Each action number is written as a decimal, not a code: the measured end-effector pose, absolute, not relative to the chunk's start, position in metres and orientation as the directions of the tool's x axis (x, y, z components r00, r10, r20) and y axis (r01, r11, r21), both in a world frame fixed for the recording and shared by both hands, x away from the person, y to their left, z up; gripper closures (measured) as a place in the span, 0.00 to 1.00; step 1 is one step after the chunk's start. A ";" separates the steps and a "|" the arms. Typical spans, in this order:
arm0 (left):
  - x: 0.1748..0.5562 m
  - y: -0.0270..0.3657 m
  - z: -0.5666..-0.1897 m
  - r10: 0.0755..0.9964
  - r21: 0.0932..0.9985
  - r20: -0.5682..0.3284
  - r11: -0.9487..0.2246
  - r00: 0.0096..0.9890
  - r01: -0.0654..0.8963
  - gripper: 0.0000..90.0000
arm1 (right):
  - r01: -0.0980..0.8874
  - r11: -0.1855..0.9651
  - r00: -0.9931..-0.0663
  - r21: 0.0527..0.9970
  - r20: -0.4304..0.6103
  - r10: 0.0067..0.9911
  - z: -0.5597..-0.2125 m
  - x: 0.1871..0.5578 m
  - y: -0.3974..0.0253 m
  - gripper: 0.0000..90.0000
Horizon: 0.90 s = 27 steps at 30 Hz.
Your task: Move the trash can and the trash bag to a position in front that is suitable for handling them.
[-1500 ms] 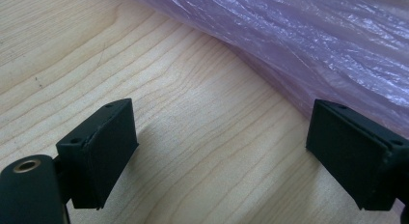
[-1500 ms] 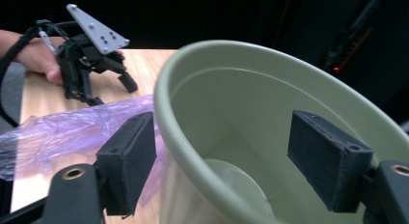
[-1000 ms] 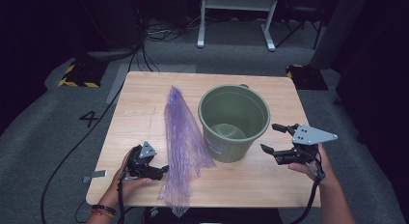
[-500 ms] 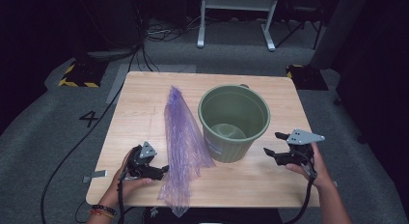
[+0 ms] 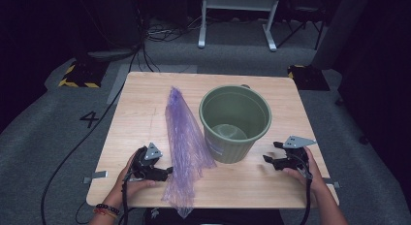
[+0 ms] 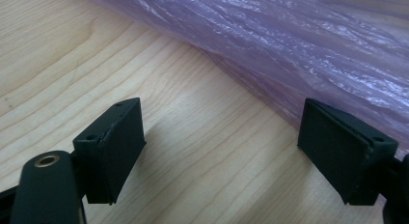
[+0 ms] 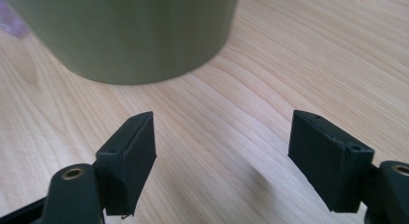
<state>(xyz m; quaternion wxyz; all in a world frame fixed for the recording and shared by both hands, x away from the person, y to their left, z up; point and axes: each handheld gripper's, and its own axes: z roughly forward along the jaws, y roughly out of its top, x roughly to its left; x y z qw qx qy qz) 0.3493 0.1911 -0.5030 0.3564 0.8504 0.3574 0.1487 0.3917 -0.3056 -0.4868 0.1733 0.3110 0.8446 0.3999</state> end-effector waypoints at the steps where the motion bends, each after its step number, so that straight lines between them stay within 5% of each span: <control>1: 0.349 0.190 -0.502 0.709 0.711 0.004 -0.498 0.706 0.496 0.18 | 0.379 0.488 -0.749 0.786 -0.049 0.660 -0.487 0.391 -0.303 0.28; 27: 0.353 0.153 -0.497 0.589 0.757 -0.027 -0.515 0.807 0.401 0.29 | 0.305 0.496 -0.812 0.813 -0.051 0.581 -0.489 0.395 -0.244 0.31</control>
